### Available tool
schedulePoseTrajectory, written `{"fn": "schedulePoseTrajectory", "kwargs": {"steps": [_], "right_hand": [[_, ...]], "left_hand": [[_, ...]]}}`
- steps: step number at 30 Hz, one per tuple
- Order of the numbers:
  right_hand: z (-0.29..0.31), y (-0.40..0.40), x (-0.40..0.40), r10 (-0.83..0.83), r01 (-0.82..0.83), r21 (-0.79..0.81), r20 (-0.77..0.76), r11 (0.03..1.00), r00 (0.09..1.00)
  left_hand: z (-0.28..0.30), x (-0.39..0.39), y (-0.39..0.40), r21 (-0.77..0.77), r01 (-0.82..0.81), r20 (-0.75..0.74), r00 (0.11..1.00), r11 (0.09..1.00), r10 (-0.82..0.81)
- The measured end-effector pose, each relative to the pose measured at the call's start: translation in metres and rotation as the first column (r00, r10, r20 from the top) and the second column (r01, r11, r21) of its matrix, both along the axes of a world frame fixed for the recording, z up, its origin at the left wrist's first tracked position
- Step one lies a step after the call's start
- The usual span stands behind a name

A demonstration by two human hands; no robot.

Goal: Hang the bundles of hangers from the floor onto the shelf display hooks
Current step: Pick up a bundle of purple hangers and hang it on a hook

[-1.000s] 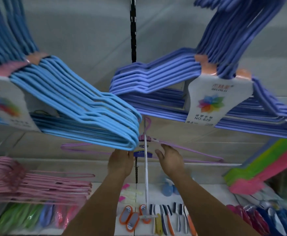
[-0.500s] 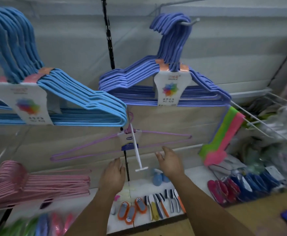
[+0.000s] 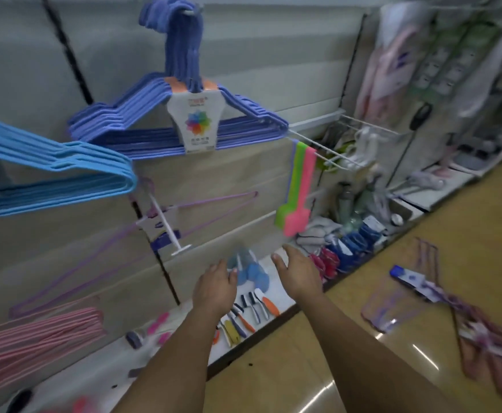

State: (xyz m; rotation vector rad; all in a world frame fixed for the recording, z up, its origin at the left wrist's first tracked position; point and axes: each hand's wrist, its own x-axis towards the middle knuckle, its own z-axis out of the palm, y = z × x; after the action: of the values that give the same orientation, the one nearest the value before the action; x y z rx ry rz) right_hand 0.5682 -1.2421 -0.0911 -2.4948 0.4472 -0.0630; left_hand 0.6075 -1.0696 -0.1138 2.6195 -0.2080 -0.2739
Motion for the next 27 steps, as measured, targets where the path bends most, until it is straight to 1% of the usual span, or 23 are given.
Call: {"fn": "schedulePoseTrajectory", "kwargs": {"steps": [7, 11, 15, 21, 27], "right_hand": [[0.008, -0.098, -0.045, -0.230, 0.230, 0.000, 0.009, 0.973, 0.973], [0.016, -0.168, -0.078, -0.340, 0.340, -0.040, 0.003, 0.940, 0.940], [0.019, -0.233, -0.108, -0.426, 0.425, -0.055, -0.003, 0.904, 0.905], [0.022, -0.335, -0.157, -0.527, 0.527, -0.041, -0.001, 0.849, 0.850], [0.018, -0.407, -0.193, -0.612, 0.612, -0.013, 0.003, 0.791, 0.791]], "left_hand": [[0.010, -0.005, -0.109, -0.039, 0.226, 0.018, 0.974, 0.973, -0.225], [0.016, -0.017, -0.192, -0.031, 0.344, 0.034, 0.939, 0.939, -0.343], [0.027, -0.036, -0.265, -0.011, 0.417, 0.058, 0.908, 0.909, -0.416], [0.036, -0.068, -0.380, -0.029, 0.497, 0.058, 0.867, 0.867, -0.495], [0.035, -0.090, -0.468, 0.013, 0.604, 0.063, 0.795, 0.797, -0.604]]}}
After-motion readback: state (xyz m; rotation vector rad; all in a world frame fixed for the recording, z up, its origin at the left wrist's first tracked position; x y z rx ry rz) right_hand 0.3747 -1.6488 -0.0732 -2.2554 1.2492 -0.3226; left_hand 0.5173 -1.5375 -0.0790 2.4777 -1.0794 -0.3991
